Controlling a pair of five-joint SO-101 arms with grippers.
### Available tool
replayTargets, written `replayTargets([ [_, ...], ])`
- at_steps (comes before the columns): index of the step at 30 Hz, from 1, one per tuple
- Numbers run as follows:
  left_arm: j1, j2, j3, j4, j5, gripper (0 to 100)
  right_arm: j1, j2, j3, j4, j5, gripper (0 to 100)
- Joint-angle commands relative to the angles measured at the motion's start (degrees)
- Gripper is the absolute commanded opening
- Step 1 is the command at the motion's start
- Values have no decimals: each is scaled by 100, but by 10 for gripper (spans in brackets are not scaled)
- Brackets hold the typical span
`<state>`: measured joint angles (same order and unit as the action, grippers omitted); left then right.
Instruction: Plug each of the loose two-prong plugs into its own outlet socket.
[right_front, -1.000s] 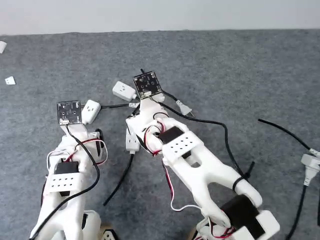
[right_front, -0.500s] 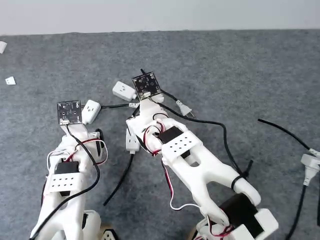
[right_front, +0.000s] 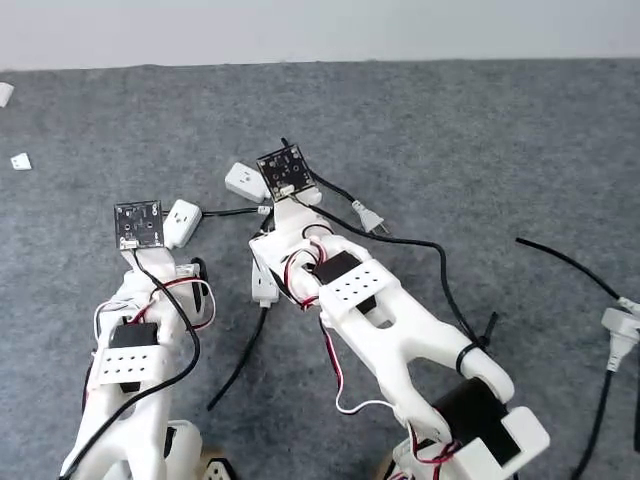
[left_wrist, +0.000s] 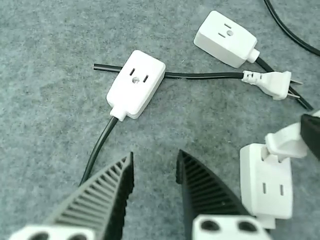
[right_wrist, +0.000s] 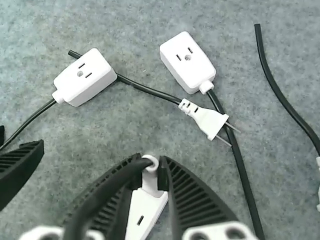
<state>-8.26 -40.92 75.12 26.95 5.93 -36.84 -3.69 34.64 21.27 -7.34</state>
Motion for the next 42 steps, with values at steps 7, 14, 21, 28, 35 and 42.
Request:
replayTargets([
  [7, -9, -123, -66, -141, 26, 135, 40, 4, -325, 110, 88, 9],
  [14, -9, -123, -66, -141, 26, 135, 40, 4, -325, 207, 114, 9],
  [21, 0, -123, -57, -141, -167, 135, -40, -4, 26, 207, 114, 9],
  [28, -18, -123, -57, -141, -167, 135, -347, 4, 105, 1033, 132, 9],
  [35, -18, -105, -57, -141, -167, 135, -418, 22, 123, 1235, 360, 9],
  [42, 0, -88, -57, -141, -185, 135, -418, 13, 105, 1437, 360, 9],
])
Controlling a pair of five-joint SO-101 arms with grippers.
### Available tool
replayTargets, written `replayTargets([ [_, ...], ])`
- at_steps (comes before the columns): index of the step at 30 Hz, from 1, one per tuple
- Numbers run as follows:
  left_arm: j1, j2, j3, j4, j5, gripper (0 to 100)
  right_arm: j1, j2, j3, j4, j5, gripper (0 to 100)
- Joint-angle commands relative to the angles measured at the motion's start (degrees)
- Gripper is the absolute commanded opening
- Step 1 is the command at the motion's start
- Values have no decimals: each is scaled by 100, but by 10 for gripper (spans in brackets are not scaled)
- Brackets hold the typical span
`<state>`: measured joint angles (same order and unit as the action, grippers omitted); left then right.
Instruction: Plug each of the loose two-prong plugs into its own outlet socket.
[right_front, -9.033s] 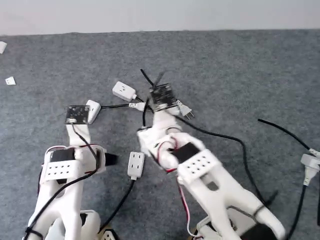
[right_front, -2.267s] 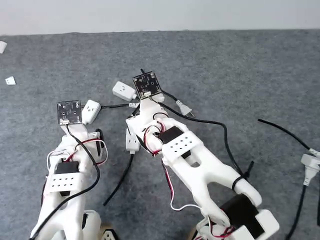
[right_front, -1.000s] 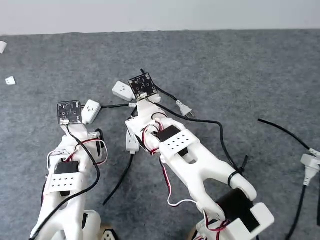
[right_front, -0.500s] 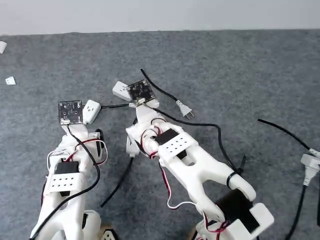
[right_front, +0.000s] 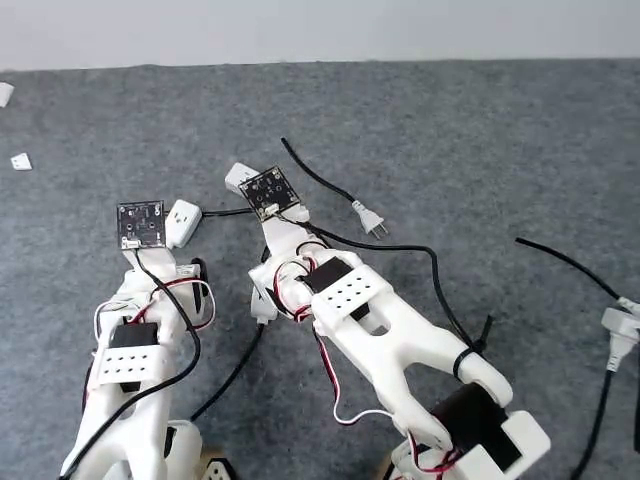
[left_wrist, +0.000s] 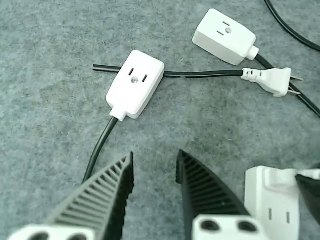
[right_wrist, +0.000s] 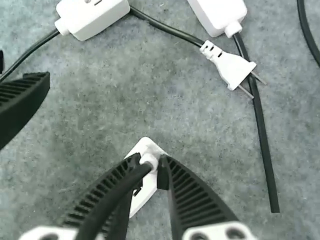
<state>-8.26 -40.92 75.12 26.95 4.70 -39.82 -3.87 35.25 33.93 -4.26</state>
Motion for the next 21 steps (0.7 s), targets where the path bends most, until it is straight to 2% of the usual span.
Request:
replayTargets([
  [1, 0, -88, -57, -141, -62, 135, -119, 13, 35, 171, 26, 11],
  [6, -9, -88, -57, -141, -79, 135, -145, -31, 18, 92, -237, 50],
  [10, -18, -97, -57, -141, -88, 135, -154, -31, -132, 145, -1275, 182],
  [13, -26, -105, -57, -149, -88, 135, -312, -22, -132, 145, -1538, 262],
  [19, -44, -114, -84, -158, -88, 135, -585, 31, -132, 136, -1574, 254],
  [21, -255, -123, -136, -176, -53, 135, -602, 31, -149, 127, -1582, 253],
])
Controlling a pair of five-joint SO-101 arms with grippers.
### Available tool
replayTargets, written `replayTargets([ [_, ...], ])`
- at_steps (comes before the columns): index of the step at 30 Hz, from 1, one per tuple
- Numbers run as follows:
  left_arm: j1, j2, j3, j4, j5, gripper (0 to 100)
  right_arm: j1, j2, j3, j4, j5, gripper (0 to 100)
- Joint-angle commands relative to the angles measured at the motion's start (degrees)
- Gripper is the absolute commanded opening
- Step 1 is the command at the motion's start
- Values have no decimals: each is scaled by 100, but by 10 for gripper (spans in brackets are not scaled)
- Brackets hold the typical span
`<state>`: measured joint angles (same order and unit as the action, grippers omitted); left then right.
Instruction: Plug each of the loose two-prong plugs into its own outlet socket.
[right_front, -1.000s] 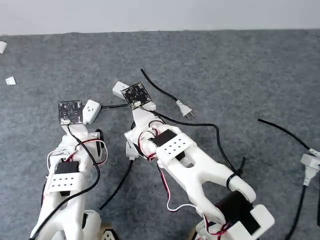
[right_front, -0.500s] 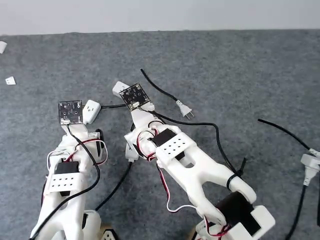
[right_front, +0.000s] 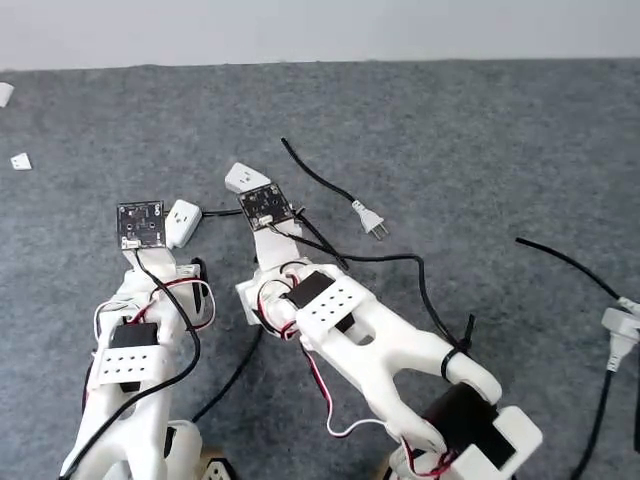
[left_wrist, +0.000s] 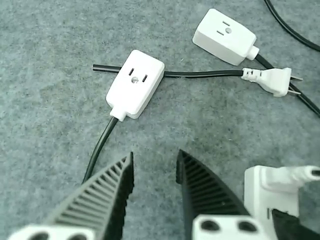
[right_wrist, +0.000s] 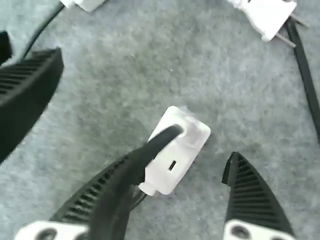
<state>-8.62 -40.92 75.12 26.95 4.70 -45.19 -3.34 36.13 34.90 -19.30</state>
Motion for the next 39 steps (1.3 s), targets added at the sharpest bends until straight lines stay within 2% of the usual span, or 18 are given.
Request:
replayTargets([
  [1, -360, -123, -233, -176, -44, 135, -66, -22, -237, 31, -114, 253],
  [3, -686, -123, -400, -167, 158, 135, -66, -22, -246, -4, -334, 255],
  [6, -1055, -123, -558, -167, 879, 135, -110, 57, -369, 31, -404, 255],
  [8, -1196, -114, -629, -167, 1037, 135, -207, 286, -510, 40, -404, 255],
  [11, -1292, -114, -664, -167, 1055, 135, -286, 752, -870, 127, -413, 255],
  [19, -1292, -114, -690, -167, 1055, 135, -259, 1938, -2418, 1481, -431, 242],
  [25, -1292, -105, -690, -167, 1055, 135, -40, 2070, -2629, 1675, -404, 1],
  [27, -1292, -105, -690, -176, 1055, 135, 57, 2062, -2611, 1736, -404, 28],
  [31, -1292, -114, -690, -176, 1055, 135, 189, 1947, -2629, 2062, -396, 9],
  [37, -1292, -105, -690, -176, 1055, 135, 673, 1024, -2215, 2360, 35, 9],
  [39, -1284, -105, -690, -176, 1055, 135, 936, 602, -2004, 2492, 404, 9],
])
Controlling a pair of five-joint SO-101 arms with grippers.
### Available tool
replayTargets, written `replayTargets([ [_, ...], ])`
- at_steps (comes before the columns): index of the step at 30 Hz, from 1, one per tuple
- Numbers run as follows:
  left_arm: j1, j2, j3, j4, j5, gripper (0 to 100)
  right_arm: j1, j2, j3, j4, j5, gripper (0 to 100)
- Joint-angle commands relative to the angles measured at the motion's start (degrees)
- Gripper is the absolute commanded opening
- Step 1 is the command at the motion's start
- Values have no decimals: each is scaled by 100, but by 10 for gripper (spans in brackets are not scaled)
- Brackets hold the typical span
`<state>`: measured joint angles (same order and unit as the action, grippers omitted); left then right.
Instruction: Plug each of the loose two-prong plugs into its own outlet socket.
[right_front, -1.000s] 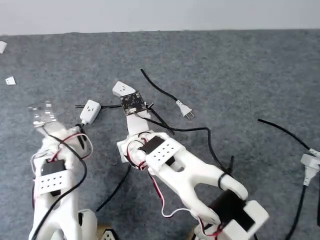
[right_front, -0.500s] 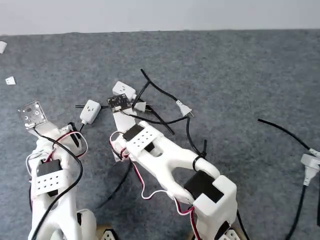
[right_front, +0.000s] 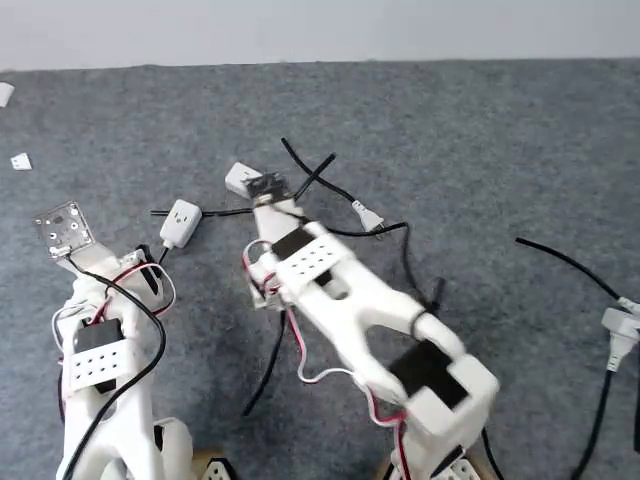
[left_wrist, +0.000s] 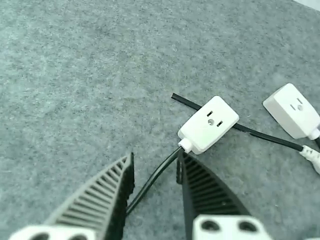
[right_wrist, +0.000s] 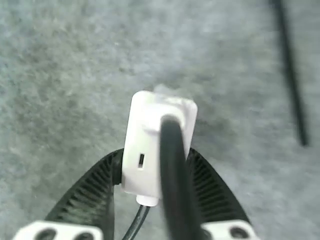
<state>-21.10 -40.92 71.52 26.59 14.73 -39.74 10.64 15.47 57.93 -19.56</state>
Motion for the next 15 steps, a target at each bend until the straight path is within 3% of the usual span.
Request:
replayTargets([
  [1, -26, -88, -330, -149, 53, 135, 532, -1024, 141, 295, 598, 9],
  [6, 35, -70, -189, -492, 44, 135, 1648, -2079, 246, 1182, 1415, 9],
  [15, 299, -62, -84, -466, 18, 135, 4919, -2527, 246, 1446, 2681, 9],
])
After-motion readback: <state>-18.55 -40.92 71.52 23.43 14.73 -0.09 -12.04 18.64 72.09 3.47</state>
